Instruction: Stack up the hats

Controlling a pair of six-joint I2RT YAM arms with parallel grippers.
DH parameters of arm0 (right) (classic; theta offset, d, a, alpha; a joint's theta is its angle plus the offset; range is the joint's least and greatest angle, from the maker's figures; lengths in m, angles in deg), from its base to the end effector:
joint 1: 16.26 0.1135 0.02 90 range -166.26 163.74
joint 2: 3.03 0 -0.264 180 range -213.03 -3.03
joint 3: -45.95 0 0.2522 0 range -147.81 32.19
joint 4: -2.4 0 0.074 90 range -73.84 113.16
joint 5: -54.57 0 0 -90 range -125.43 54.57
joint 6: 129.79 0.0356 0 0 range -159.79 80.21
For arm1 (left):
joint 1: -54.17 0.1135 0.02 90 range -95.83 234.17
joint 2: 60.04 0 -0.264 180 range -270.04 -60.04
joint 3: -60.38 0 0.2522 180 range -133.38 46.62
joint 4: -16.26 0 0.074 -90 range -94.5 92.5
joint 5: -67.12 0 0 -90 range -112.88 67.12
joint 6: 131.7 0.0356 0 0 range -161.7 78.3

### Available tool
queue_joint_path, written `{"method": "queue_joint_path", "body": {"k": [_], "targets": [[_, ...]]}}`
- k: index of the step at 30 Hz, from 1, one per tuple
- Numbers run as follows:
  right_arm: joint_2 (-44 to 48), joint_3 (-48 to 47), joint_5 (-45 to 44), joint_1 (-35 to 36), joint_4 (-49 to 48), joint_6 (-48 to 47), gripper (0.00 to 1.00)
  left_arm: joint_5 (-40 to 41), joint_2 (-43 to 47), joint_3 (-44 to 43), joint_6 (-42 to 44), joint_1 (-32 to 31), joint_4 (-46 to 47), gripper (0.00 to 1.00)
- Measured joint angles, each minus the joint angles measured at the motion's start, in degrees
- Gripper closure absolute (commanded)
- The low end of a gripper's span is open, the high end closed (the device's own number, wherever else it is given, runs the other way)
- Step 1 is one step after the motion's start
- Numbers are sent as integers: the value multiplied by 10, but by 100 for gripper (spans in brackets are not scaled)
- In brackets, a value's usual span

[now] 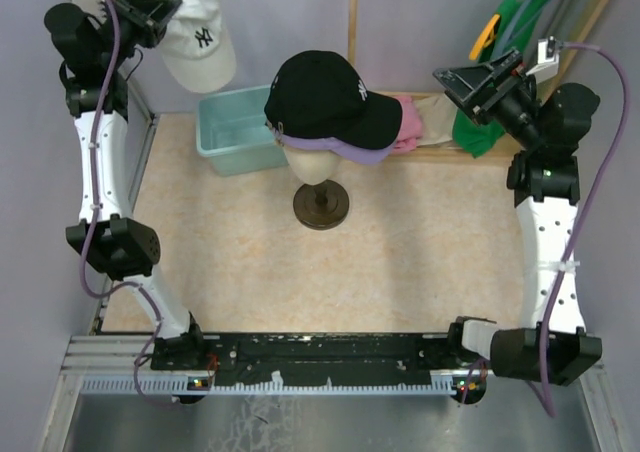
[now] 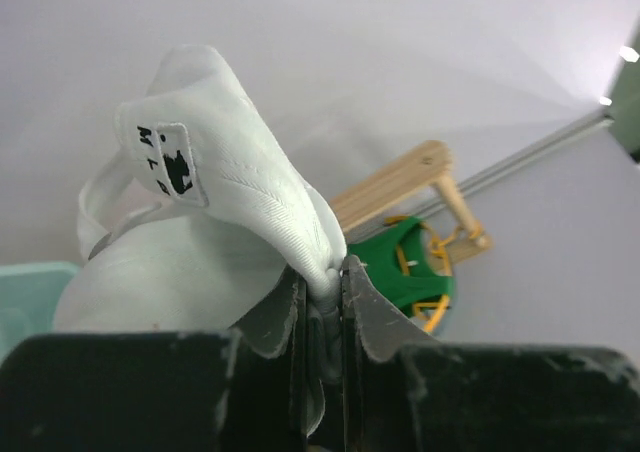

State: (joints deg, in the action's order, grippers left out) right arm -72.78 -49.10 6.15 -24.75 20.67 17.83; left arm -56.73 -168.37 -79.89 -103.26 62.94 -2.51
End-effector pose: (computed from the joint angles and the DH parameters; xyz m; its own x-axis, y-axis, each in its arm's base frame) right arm 0.2572 -0.0145 0.4813 -0.3921 0.6972 -0.6001 -0.3920 0.4635 0.7947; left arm 0.4160 0.0441 0.5211 -0.2528 -0.7779 -0.5753 0.3930 0.4608 -0.7957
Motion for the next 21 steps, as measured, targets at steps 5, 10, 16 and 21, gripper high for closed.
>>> {"method": "queue_joint_path", "body": {"k": [5,10,16,21], "targets": [[42,0,15,29,-94,64,4,-17,41,-1,-96,-1,64,100],[37,-14,9,116,-165,110,4,-31,86,24,-197,-2,122,100],[-7,-25,-45,280,-215,115,4,-32,126,37,-317,-2,195,100],[-63,-56,-95,401,-221,86,5,-26,129,-2,-391,-2,219,100]]}}
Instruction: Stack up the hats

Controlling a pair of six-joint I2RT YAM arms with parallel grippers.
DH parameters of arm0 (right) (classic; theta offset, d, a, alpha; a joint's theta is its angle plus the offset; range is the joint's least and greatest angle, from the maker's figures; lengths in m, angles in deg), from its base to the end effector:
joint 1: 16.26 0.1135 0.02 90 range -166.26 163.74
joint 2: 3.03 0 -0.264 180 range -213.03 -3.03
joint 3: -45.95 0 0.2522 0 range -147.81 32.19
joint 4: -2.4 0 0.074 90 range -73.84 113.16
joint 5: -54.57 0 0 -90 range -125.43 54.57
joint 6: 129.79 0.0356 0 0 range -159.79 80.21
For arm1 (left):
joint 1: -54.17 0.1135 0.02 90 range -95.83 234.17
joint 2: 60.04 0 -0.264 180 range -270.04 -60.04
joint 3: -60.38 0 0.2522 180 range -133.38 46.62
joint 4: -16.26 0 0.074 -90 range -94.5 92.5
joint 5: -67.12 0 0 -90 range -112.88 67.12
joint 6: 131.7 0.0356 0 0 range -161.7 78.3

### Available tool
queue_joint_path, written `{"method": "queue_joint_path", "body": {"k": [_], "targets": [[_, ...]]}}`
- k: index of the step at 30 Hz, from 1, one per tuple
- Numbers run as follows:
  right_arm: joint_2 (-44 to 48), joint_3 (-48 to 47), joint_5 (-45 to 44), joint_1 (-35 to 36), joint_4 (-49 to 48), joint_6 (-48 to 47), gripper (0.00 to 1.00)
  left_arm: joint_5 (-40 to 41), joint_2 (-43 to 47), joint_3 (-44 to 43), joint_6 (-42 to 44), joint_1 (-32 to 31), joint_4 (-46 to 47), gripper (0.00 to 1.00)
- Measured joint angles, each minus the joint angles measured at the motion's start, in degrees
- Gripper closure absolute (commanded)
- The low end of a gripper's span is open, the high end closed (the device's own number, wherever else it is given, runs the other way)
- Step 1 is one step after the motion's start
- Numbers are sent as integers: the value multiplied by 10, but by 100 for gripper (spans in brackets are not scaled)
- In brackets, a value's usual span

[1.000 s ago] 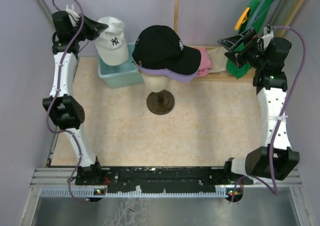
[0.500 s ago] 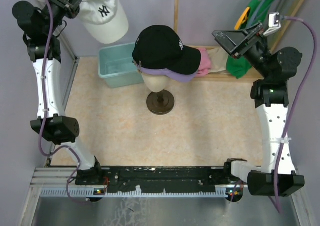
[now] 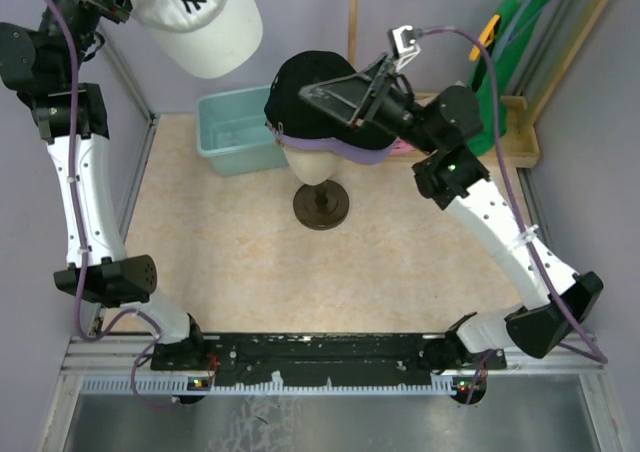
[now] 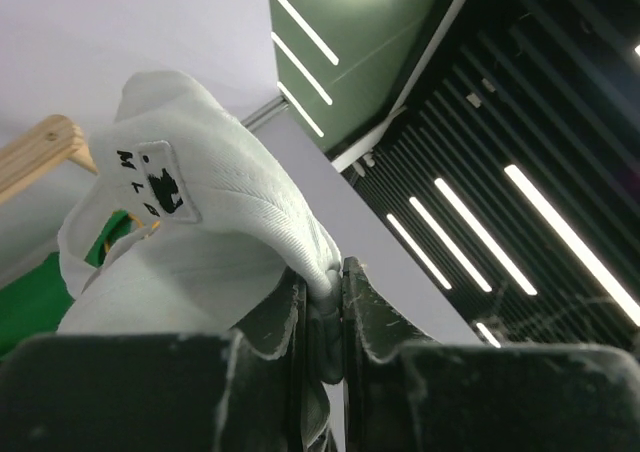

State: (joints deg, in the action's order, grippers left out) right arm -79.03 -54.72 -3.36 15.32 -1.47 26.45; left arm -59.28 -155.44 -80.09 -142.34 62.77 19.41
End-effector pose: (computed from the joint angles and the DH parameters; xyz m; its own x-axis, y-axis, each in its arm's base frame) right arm 0.2259 0.1611 0.5247 -0.6059 0.5380 -0.5861 -0.7114 -0.0366 0.7018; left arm 0.2912 0.0227 0.6314 -0.4021 -0.8609 -0.3119 0.6747 -0.0483 -0.7365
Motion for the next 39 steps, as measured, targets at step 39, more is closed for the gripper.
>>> {"method": "queue_joint_path", "body": {"k": [39], "targets": [[-178,-109,-236,209,-211,-186,18,38,65,64,-130,0,49,100]]}}
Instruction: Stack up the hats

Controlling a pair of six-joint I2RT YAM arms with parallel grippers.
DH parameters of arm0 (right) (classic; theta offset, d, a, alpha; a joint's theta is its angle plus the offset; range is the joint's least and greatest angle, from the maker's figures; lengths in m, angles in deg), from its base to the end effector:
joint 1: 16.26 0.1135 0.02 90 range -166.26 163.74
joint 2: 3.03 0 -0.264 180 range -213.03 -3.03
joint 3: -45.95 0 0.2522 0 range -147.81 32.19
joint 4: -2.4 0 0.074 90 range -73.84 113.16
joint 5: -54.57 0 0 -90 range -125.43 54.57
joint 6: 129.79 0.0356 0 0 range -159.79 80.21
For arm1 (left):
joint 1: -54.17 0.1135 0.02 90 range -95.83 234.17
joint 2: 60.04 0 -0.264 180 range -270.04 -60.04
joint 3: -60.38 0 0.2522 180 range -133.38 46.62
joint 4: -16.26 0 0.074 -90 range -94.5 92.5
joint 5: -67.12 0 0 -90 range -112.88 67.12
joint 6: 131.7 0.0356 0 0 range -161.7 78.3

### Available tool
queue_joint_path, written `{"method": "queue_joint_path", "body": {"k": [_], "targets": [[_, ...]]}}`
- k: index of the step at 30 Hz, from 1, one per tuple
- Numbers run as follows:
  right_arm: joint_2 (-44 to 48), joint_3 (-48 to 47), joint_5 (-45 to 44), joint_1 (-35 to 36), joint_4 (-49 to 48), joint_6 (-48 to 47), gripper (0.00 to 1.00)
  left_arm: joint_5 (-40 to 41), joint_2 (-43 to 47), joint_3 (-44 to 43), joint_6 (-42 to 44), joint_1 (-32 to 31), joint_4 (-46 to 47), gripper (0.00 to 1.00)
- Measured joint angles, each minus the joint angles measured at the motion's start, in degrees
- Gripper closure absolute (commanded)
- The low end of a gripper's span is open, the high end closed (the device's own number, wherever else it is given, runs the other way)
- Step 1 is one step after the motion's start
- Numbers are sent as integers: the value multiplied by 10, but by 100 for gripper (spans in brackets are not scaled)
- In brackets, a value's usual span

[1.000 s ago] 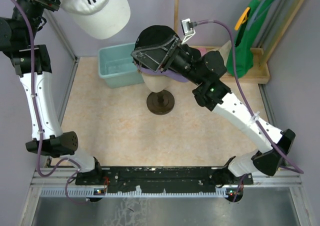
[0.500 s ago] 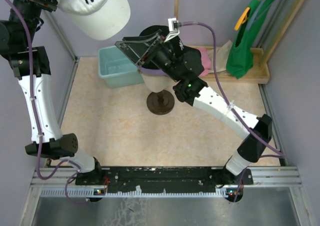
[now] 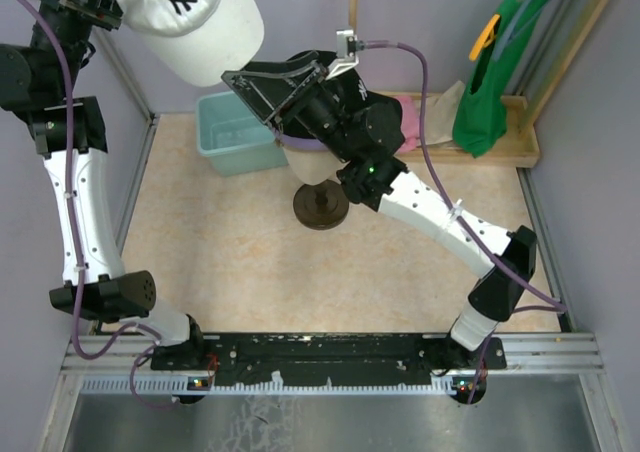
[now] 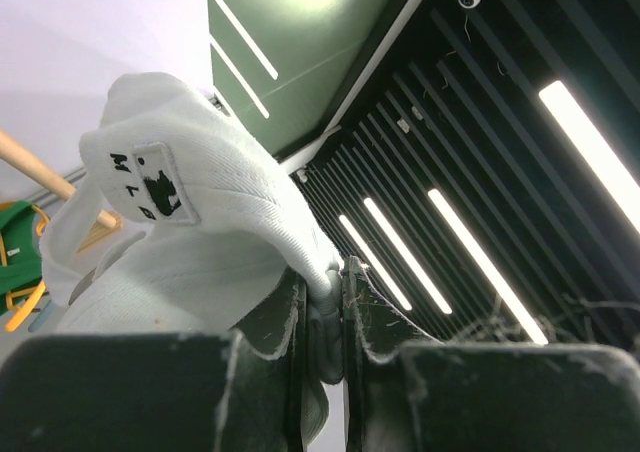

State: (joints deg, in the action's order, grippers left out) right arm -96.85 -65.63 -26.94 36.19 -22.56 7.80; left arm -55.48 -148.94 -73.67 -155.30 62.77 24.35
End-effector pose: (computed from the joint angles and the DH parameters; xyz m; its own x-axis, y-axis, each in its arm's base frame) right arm 0.2140 0.2870 0.5279 -0.3489 0.7443 -0.5694 -0.8787 -0.0486 0.4749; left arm 0.2550 0.0192 0.6396 -0.4938 -0.8555 -0.1559 0.6487 -0.2430 -0.7212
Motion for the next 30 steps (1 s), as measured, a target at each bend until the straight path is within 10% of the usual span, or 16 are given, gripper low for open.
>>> {"method": "queue_joint_path", "body": {"k": [9,23,30], "targets": [[-42,-31,-10,6,-5,2,28,2,1,7,-9,0,14,100],[-61,-46,-39,14,-1,4,97,6,20,57,-14,0,41,100],[-26,-10,-56,10,23,-7,100,12,56,137,-3,0,56,100]]}}
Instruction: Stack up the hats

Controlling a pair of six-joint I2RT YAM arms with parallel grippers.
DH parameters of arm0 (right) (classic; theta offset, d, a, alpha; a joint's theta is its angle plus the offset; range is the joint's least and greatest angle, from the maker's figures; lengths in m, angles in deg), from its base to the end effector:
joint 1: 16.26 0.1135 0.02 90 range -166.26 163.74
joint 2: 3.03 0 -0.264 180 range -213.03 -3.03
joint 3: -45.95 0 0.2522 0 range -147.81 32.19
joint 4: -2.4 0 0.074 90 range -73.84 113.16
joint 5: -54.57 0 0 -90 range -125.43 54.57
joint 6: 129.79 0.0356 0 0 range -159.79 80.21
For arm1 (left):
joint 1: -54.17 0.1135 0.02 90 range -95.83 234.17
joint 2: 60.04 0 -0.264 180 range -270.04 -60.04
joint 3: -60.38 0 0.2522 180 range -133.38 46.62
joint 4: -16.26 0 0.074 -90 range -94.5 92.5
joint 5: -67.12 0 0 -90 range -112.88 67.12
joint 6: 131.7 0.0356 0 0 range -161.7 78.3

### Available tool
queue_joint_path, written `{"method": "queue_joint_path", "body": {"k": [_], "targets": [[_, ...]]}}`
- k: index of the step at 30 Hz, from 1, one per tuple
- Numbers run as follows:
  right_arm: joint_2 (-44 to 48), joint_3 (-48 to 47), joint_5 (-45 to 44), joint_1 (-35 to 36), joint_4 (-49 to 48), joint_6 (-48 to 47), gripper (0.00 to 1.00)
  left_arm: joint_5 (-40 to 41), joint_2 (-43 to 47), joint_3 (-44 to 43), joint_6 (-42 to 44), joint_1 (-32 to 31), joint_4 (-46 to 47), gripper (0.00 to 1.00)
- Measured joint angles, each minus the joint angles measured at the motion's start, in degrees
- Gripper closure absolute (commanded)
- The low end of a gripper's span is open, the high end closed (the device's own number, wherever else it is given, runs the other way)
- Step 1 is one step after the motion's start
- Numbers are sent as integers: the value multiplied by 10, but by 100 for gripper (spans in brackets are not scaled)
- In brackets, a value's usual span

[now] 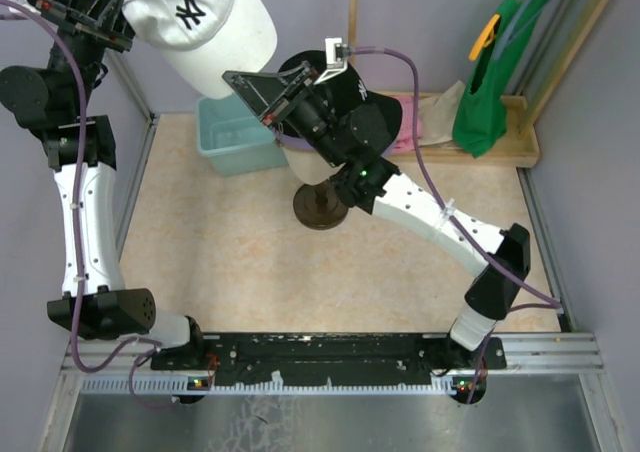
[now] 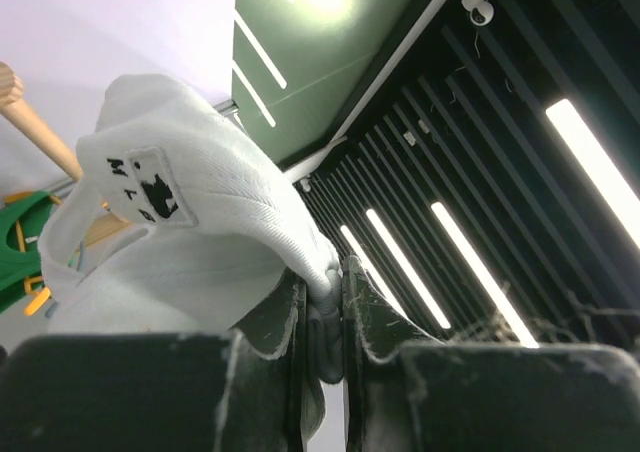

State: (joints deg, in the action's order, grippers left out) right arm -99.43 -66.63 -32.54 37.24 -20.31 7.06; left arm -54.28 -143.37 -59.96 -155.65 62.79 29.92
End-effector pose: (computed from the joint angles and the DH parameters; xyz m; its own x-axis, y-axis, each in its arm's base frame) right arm 0.2228 0.3040 0.5149 -0.3473 0.7556 -0.5554 -0.8375 0.0165 0.5462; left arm 0.2568 0.0202 0.6083 -0.4919 -0.8635 -0.1110 0.6183 -0.2567 -0.7428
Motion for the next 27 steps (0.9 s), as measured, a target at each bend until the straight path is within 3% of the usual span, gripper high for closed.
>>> {"method": "queue_joint_path", "body": {"k": [14,16,19,23,27], "targets": [[128,77,-2,-50,61,-3,100,-45,23,34,61,-16,6,100],[128,77,0,-55,69,4,100,-47,23,32,68,-16,5,89],[125,55,13,-68,111,27,100,-59,12,13,88,-16,1,56],[107,-50,39,-114,221,68,100,-70,-24,-29,139,-7,4,44],[96,-156,89,-200,332,132,100,-74,-30,-16,234,6,-33,38]]}}
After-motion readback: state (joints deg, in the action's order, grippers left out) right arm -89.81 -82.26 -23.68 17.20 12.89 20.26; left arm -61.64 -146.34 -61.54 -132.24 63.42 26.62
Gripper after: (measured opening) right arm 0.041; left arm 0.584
